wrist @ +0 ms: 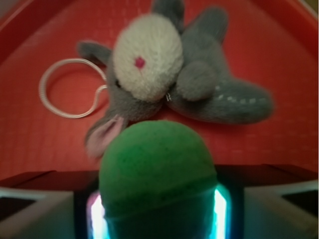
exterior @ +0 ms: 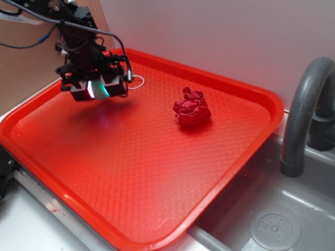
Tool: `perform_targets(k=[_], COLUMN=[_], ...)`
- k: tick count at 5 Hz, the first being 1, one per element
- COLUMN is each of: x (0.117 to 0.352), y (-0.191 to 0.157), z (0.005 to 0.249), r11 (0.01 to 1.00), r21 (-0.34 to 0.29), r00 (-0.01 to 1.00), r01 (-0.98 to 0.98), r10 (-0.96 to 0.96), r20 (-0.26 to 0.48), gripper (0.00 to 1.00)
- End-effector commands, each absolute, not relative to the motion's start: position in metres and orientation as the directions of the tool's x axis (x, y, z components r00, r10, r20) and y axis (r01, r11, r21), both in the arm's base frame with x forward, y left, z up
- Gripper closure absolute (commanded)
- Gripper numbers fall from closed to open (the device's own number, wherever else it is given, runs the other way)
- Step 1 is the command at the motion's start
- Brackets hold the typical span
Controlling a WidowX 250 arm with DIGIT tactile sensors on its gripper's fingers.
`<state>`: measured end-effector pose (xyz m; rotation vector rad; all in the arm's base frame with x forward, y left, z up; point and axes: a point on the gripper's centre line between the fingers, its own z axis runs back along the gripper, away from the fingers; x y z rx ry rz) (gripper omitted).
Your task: Grab the green ball.
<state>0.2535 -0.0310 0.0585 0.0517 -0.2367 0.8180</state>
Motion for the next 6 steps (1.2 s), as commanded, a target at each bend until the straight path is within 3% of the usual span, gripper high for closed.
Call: perform_targets(k=[1, 2, 3, 4, 5, 6], x=[0.258, 0.253, 0.242, 0.218, 0.195, 0.178], y=[-0.045, -0.049, -0.062, -0.075, -0.084, -0.085], z=[0.121, 0.142, 0.169, 0.194, 0.217, 0.241], r11=[0.774, 0.800, 0.890, 0.953, 0.959, 0.944], r21=[-0.120, -0.150, -0.233, -0.261, -0.284, -0.318], r00=[0.721, 0.741, 0.863, 0.940, 0.942, 0.950], r01=[-0.622, -0.581, -0.393, -0.154, 0.017, 0.089], r10=[0.625, 0.596, 0.444, 0.223, 0.080, 0.016], r20=[0.299, 0.309, 0.240, 0.259, 0.326, 0.313], gripper=[1.00, 1.00, 1.00, 1.00, 1.00, 1.00])
